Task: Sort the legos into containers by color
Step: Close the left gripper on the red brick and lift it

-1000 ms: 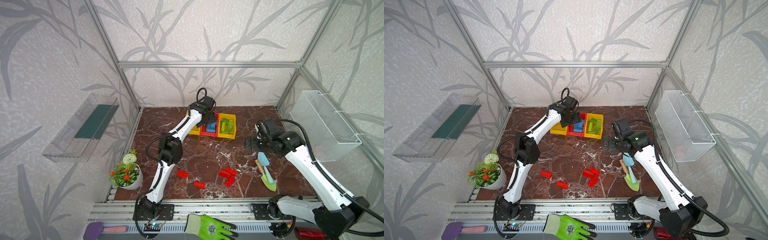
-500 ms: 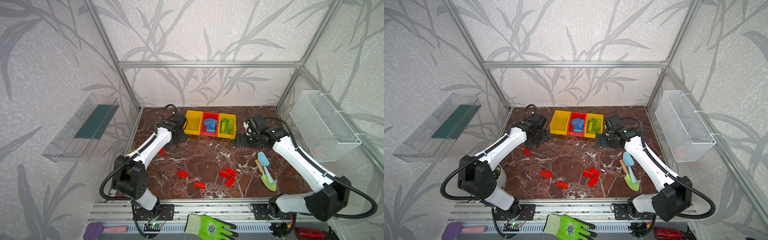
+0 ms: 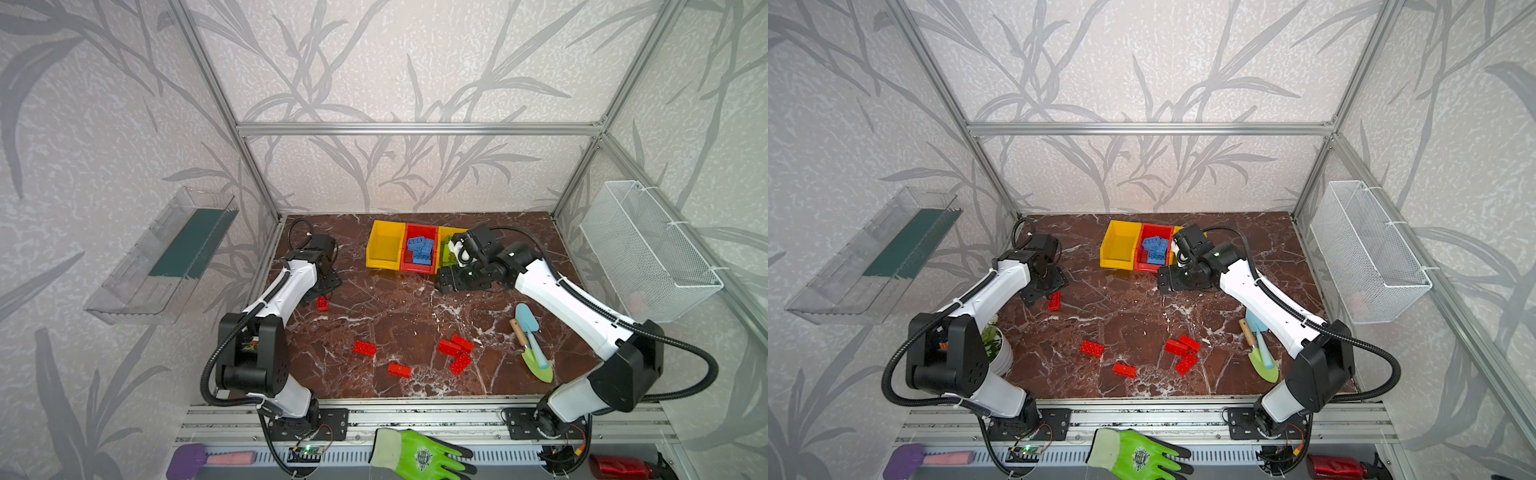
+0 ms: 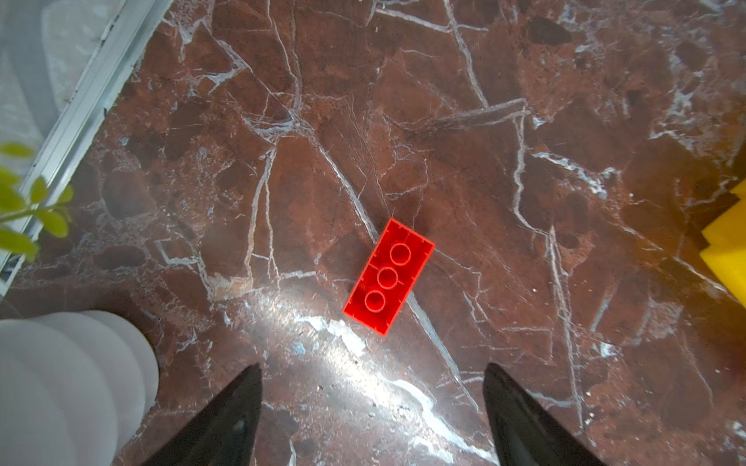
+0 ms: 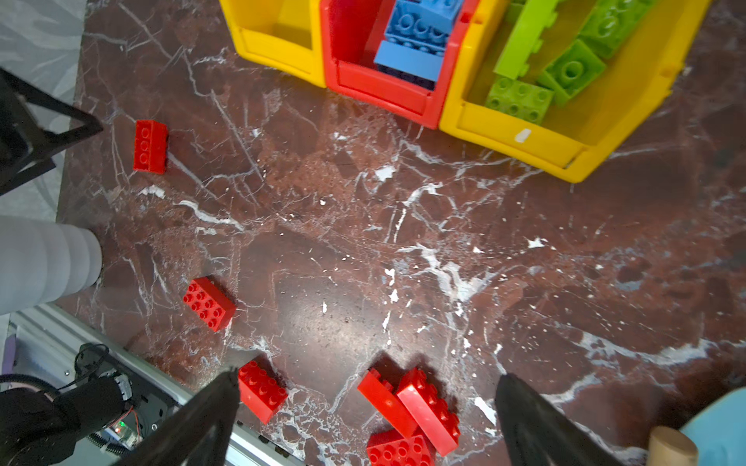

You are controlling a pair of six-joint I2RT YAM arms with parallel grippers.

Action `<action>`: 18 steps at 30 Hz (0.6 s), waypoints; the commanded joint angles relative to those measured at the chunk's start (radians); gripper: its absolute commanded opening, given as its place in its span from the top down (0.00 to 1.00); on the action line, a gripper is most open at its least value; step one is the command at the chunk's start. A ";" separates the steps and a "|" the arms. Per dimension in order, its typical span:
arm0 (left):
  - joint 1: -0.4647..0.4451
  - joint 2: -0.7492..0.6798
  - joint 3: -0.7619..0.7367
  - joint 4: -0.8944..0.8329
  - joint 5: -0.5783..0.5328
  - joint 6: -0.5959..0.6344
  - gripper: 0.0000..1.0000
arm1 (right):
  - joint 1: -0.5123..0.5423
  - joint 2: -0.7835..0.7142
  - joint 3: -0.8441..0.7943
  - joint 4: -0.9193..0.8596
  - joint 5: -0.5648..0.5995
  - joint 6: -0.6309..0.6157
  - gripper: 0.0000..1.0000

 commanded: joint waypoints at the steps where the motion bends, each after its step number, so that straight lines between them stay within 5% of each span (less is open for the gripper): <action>1: 0.018 0.055 0.014 0.043 0.031 0.070 0.17 | 0.039 0.040 0.047 0.016 -0.045 0.017 0.01; 18: 0.052 0.248 0.041 0.101 0.101 0.136 0.36 | 0.058 0.187 0.214 -0.064 0.004 0.016 0.01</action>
